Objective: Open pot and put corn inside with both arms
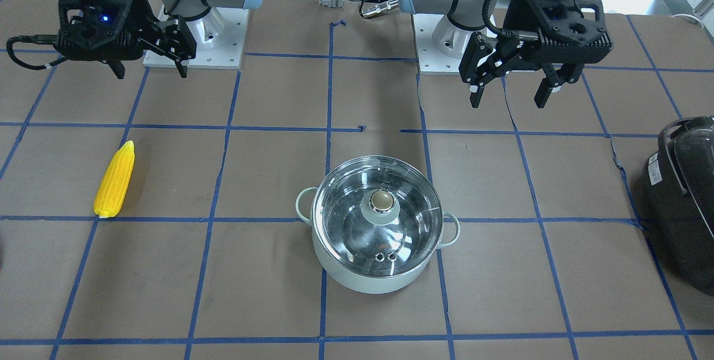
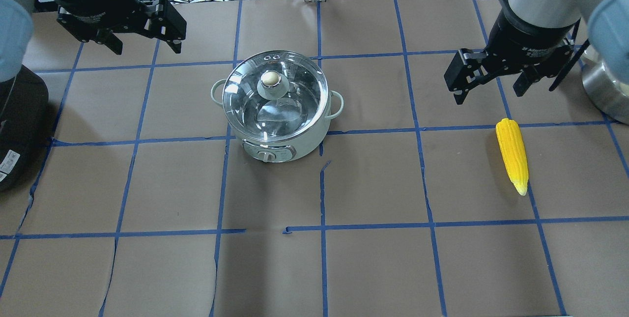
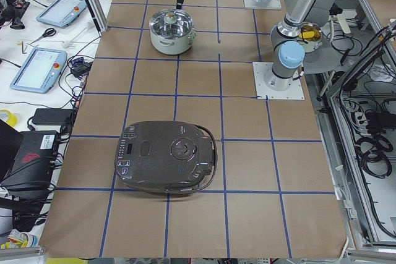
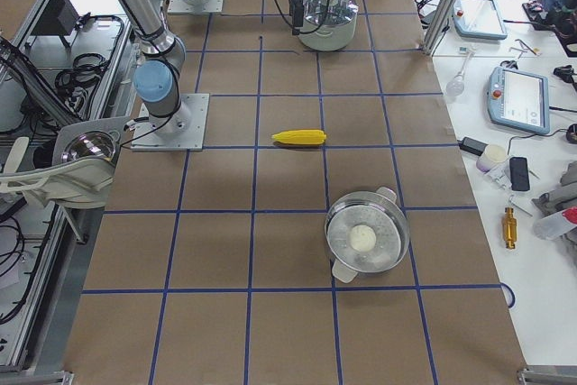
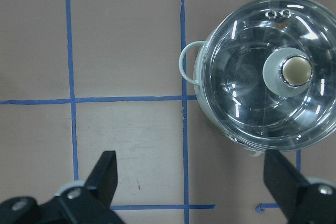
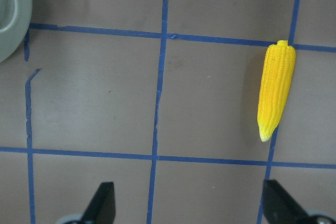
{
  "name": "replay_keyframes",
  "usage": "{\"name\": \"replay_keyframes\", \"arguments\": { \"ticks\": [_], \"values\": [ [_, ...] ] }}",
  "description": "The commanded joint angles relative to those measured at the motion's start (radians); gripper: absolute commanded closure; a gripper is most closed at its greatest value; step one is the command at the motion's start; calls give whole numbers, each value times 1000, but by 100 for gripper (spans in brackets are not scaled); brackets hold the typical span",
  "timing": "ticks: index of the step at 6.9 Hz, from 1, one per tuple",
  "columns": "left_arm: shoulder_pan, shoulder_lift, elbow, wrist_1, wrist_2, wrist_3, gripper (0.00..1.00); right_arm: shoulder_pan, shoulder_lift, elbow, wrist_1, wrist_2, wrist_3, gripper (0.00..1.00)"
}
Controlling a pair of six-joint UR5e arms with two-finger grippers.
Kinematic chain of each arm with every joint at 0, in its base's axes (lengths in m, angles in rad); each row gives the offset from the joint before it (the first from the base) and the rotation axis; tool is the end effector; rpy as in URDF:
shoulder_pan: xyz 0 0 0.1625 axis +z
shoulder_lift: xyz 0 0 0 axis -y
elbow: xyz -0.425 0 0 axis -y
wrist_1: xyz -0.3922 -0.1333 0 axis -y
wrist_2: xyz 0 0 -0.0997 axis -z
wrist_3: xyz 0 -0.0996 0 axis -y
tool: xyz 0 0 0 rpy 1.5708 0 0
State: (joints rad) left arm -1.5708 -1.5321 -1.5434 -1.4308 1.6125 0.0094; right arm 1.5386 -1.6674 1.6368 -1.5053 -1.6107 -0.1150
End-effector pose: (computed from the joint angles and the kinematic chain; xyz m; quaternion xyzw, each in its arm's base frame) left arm -0.1291 -0.4929 0.5361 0.0025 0.9945 -0.1027 0.0212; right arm 0.1149 -0.4511 0.4946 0.0417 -0.9988 -0.0189 0.0186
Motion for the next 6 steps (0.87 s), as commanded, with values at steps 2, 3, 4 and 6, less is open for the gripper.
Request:
{"name": "replay_keyframes", "arguments": {
  "ticks": [2,3,4,6],
  "values": [
    [0,3,0,-2,-2,-11,0,2,0,0,0,2,0,0],
    [-2,3,0,-2,-2,-11,0,2,-2,-8,2,3,-2,0],
    [0,4,3,-26,-3,-13,0,2,-3,-6,4,2,-2,0],
    [1,4,25,-86,-3,-13,0,3,-3,-9,2,9,-2,0]
  ]
}}
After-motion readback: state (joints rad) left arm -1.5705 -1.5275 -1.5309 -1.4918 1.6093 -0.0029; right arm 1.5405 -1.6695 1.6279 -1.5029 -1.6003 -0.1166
